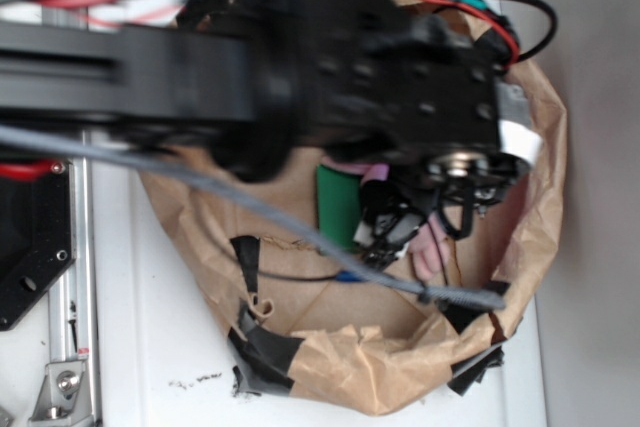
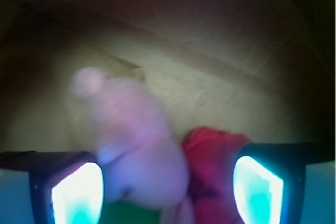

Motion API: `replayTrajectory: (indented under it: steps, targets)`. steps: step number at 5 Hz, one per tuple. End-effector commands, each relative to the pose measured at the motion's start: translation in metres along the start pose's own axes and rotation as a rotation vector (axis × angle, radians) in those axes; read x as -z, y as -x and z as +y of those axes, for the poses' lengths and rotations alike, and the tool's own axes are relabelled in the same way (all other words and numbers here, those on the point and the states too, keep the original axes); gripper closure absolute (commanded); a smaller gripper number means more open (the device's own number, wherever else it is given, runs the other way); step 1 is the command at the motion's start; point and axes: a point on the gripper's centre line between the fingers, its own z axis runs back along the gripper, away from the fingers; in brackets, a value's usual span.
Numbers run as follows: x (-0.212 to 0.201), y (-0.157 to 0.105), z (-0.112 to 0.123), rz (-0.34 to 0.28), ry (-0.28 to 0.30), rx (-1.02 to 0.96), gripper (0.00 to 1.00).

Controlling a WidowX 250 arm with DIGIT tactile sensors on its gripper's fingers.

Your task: Grab the pink bunny.

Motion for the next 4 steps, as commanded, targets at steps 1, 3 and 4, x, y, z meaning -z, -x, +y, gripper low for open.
replayTrajectory:
  steps: [1, 3, 4]
  targets:
    - [0.026, -0.033, -0.095, 0.091, 0.036, 0.398, 0.00]
    - [0.011, -0.021, -0.090, 0.123, 0.046, 0.335, 1.00]
    - [-0.037, -0.013, -0.051, 0.027, -0.019, 0.145, 1.00]
